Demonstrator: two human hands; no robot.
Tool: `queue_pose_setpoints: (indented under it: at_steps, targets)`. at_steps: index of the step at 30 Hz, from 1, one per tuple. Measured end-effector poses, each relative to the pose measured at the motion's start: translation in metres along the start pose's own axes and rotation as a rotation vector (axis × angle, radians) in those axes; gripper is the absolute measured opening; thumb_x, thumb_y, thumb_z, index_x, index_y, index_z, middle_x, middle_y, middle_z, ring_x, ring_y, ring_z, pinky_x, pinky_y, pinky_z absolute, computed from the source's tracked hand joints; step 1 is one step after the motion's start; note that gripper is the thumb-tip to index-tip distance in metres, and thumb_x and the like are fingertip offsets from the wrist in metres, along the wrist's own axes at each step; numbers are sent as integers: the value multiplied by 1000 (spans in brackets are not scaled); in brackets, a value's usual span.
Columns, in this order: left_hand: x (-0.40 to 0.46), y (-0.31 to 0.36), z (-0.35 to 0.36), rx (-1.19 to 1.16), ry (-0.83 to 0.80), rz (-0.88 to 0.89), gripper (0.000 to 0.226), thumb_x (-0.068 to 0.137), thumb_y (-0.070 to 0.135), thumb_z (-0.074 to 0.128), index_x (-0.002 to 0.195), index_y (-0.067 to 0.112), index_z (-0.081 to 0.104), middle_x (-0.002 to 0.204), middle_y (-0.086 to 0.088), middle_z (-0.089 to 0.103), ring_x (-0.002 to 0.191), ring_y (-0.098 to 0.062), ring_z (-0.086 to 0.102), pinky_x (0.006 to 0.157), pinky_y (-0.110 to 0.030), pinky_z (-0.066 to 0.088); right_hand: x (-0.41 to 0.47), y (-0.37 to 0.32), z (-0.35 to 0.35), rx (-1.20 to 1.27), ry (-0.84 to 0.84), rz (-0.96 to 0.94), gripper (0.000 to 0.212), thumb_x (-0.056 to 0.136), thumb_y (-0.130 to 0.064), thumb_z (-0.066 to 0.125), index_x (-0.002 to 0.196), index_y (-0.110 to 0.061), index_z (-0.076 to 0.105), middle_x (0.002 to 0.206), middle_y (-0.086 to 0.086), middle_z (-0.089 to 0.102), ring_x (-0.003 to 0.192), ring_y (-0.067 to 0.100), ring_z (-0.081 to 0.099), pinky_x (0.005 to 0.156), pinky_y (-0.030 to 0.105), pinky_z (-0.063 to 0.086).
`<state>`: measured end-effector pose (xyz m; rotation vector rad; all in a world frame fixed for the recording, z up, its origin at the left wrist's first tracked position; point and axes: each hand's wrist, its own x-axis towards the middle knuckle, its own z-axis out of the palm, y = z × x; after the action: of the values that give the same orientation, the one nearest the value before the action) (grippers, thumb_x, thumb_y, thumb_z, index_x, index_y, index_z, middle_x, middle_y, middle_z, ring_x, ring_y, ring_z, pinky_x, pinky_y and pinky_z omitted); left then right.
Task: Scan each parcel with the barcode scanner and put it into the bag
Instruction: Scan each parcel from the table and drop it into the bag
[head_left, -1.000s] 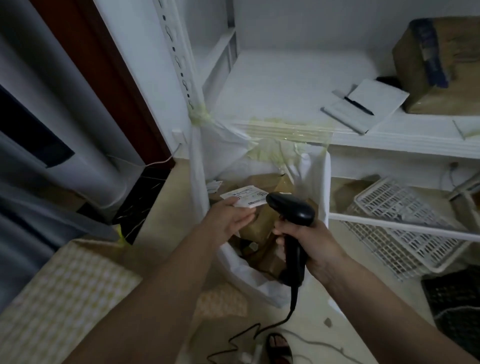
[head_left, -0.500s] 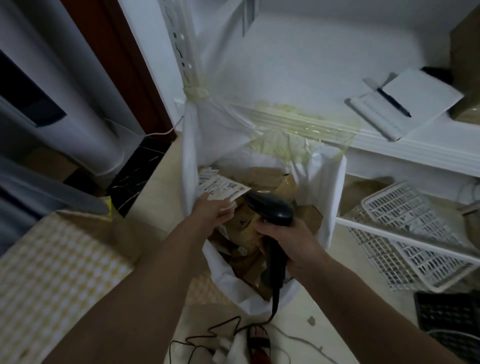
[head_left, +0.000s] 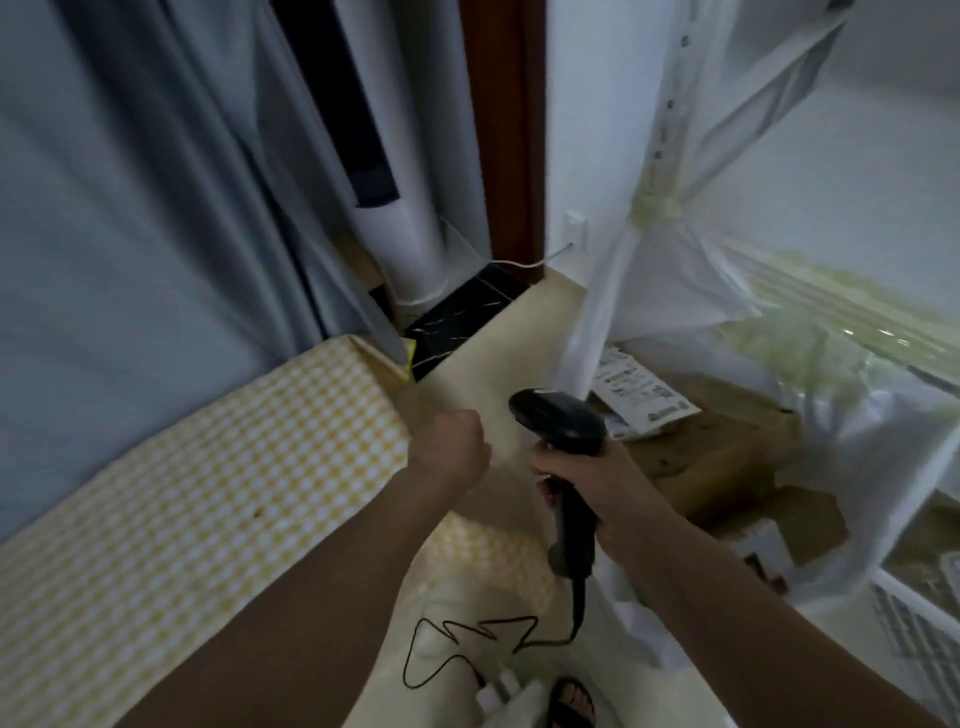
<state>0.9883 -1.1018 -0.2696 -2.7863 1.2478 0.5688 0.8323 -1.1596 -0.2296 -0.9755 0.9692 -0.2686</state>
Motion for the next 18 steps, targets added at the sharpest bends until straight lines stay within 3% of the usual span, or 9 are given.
queue_pose_setpoints:
  at_steps: [6,13,18]
  targets:
    - [-77,-125,-14,-33,61,-264,30,98,33,50,120,13,56,122,-10,60,111,-27,59,86,-34,48,-31,19,102,-166,-215,30,8,78,-4,71,75,-3,65,66,13,56,61,23,53,64,33,44]
    - [-229,-276,-17,-170,145,-556,19,89,20,51,106,18,60,112,-4,64,102,-24,61,77,-29,47,-107,69,245,-306,-383,14,9,79,-2,72,87,-1,68,63,6,61,56,17,56,56,24,47]
    - [-357,-375,7,-223,196,-759,16,89,19,53,103,18,60,110,-4,64,99,-24,61,70,-28,42,-173,127,336,-432,-513,-2,9,77,-2,74,84,-4,69,68,8,64,61,19,58,64,30,49]
